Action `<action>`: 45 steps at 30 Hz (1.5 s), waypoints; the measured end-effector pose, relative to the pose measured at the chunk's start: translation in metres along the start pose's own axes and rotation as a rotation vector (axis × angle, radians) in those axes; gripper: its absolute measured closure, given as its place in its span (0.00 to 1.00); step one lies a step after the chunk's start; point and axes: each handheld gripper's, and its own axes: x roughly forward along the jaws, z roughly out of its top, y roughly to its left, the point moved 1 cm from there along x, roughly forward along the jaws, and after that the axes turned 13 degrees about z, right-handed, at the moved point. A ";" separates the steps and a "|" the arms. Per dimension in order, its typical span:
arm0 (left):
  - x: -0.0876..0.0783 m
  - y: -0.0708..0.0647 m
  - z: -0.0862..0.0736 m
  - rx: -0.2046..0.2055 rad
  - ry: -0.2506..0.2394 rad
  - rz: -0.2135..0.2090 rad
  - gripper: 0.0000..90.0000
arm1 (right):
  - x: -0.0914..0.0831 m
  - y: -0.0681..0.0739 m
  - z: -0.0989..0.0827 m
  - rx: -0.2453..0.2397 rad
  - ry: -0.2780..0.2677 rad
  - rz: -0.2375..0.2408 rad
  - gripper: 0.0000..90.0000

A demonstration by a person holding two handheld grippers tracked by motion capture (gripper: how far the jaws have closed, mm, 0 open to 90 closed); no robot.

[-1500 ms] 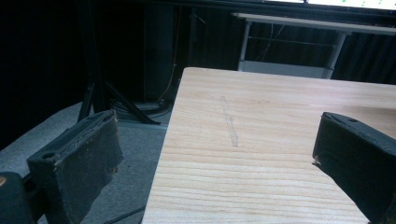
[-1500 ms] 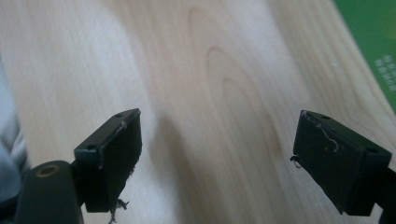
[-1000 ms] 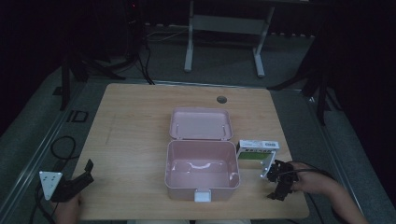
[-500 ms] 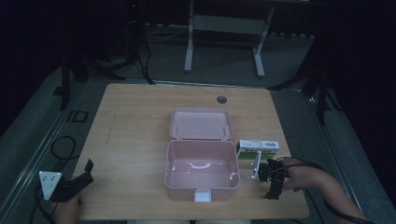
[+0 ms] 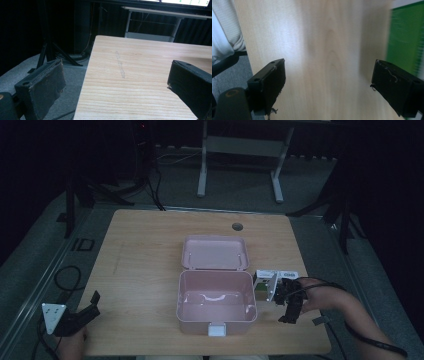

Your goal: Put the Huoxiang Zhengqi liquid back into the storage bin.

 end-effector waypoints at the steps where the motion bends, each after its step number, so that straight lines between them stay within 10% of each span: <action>1: 0.000 0.000 0.000 0.000 0.000 0.000 0.01 | 0.000 0.000 0.000 0.000 0.000 0.000 0.13; 18: 0.000 0.000 0.000 0.001 0.001 -0.004 0.01 | -0.055 -0.048 -0.005 0.033 -0.030 -0.104 0.22; 31: 0.000 0.000 0.000 0.003 0.003 -0.014 0.01 | -0.042 -0.088 0.000 0.017 0.007 -0.096 0.44; 45: 0.000 0.000 0.000 0.005 0.002 -0.018 0.01 | -0.021 -0.098 0.010 0.014 0.044 -0.032 0.65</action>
